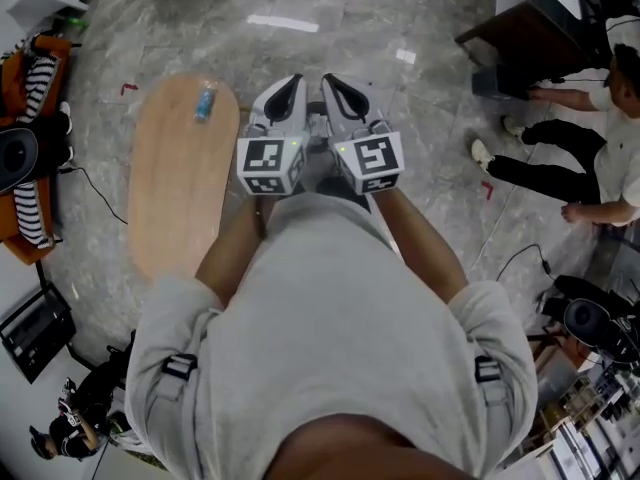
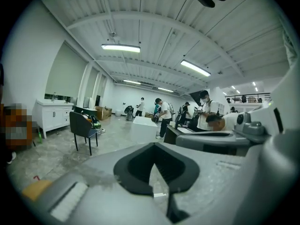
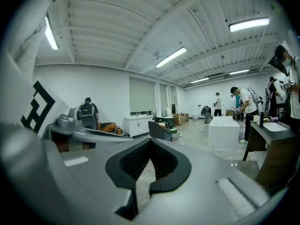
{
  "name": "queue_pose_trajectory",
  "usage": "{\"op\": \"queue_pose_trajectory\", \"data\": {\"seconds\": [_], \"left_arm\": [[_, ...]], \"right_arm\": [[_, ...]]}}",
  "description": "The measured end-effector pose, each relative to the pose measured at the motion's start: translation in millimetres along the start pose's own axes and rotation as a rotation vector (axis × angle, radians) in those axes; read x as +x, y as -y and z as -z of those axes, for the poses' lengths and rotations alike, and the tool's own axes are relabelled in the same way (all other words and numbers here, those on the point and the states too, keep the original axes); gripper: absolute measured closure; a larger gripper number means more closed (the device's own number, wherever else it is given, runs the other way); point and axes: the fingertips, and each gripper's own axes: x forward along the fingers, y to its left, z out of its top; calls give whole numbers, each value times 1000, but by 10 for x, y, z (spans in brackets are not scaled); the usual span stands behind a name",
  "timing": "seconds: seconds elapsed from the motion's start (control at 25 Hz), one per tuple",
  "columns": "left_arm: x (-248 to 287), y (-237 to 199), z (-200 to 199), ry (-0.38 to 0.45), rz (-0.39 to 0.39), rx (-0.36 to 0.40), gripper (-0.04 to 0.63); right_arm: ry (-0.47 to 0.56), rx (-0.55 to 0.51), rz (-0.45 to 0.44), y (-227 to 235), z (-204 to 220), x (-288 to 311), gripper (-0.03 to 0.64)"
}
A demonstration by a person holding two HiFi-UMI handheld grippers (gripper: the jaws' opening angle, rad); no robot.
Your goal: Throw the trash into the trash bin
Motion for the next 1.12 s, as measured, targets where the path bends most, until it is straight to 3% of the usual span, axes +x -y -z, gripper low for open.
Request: {"op": "queue_pose_trajectory", "data": {"seconds": [0.32,0.48,0.68,1.12], "left_arm": [[-117,17,188,-28,-176,-22,578],[-556,-269,431,-61,-297,-55,578],[-1046,-666,490,-28,-430,-110,578],[-2262,-1627,555,77,-566,-191,577]], "right_arm": [[2,-72,-180,-76,130,48,609],[-14,-58,-297,-514,264,203,609],[-25,-94,-406,-1019,269,335,609],[-70,-163,-546,-2482,341,644,609]]}}
